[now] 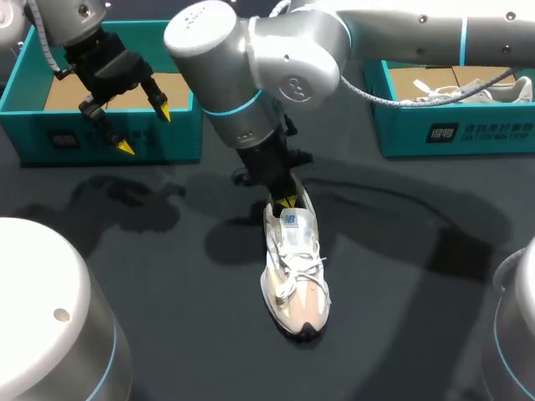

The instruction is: Take the shoe out of the shoebox, open the shoe tongue, remove and reinsert the insole, then place the shoe into the shoebox

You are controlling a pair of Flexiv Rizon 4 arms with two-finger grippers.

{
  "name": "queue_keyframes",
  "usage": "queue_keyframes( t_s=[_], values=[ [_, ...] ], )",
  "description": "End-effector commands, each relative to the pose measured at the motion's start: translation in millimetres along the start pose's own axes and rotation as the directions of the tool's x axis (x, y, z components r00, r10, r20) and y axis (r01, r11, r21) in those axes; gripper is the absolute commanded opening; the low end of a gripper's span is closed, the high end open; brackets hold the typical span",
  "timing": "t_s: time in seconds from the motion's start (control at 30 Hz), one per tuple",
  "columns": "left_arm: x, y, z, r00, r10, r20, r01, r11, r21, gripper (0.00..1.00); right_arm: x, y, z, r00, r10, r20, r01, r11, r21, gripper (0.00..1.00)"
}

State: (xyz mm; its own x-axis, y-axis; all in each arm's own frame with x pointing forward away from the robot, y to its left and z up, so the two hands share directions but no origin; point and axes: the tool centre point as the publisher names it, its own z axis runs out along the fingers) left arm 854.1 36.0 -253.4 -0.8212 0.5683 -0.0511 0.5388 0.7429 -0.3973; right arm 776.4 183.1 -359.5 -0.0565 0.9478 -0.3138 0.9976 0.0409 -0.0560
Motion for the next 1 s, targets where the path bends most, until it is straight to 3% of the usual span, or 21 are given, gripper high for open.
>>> queue_keyframes(
  t_s=[0.03,0.43,0.73,0.9,1.0],
  values=[
    [0.0,0,0,1.000,0.000,-0.001,0.000,1.000,-0.002,1.00,-1.6,7.0,30,0.986,-0.013,-0.166,0.021,0.998,0.051,0.00],
    [0.0,0,0,1.000,0.000,-0.001,0.000,1.000,-0.002,1.00,7.5,-19.7,53,0.955,0.000,-0.298,0.036,0.993,0.116,0.00],
    [0.0,0,0,1.000,0.000,-0.001,0.000,1.000,-0.002,1.00,-2.5,-17.3,20,0.965,-0.012,-0.264,0.035,0.996,0.080,0.00],
    [0.0,0,0,1.000,0.000,-0.001,0.000,1.000,-0.002,1.00,-3.7,-18.5,12,0.960,-0.040,-0.276,0.071,0.992,0.100,0.00],
    [0.0,0,0,1.000,0.000,-0.001,0.000,1.000,-0.002,1.00,-2.3,-20.5,10,0.958,-0.058,-0.281,0.098,0.987,0.131,0.18]
  ],
)
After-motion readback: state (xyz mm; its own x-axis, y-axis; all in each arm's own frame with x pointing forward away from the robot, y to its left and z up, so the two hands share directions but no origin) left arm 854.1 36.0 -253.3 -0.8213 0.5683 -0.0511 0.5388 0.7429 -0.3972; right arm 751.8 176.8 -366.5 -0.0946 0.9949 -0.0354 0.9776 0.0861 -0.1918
